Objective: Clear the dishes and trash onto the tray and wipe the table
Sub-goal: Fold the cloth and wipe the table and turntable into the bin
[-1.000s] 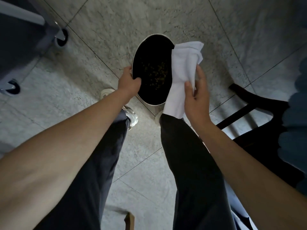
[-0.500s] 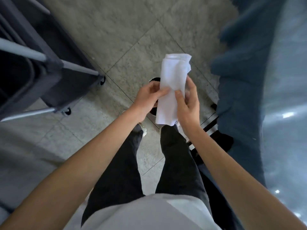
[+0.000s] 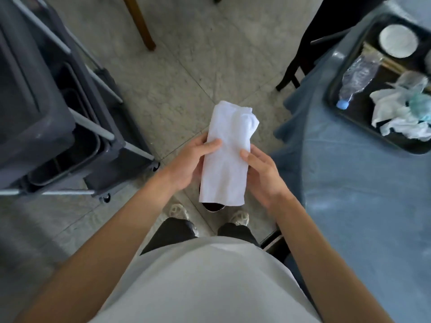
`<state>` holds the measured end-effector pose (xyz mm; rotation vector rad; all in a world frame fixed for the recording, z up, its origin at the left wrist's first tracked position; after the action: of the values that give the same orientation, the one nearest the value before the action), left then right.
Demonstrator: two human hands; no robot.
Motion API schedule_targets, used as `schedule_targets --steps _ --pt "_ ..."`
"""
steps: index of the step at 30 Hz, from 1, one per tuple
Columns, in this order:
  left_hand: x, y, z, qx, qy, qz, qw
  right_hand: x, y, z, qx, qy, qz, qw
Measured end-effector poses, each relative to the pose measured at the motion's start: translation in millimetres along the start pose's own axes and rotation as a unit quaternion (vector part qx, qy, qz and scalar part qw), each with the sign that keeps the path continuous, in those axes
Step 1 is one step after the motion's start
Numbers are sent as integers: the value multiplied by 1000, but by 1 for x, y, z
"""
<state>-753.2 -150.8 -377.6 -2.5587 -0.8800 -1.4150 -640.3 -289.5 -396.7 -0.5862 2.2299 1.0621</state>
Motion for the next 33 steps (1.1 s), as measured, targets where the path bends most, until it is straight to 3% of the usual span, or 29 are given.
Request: schedule_targets --steps 4,9,16,21,26,33 --pt "11 5 -3 50 25 14 998 -27 -7 3 15 -12 -24 1000" --pt "23 -5 0 115 40 37 992 -51 1 24 -32 -25 -64 997" --pt "52 -51 47 199 57 10 978 -83 20 104 -64 -33 -81 994" --pt "84 -114 120 219 48 -44 974 -118 49 200 -61 -37 -136 988" --pt "145 -198 189 221 45 -67 972 -160 98 318 -43 17 -183 982" --pt "230 -320 218 254 63 -82 962 -212 205 457 -125 32 -241 962"
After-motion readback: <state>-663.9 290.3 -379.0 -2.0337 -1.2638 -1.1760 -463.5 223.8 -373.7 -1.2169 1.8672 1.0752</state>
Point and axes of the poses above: each hand's wrist, its own z-axis towards the middle knuckle, its own y-axis out of the palm, x = y × z, the point moved 3 cm from there along z, towards the middle knuckle, and after that the axes turned 8 degrees about z, right-handed, at the moved point
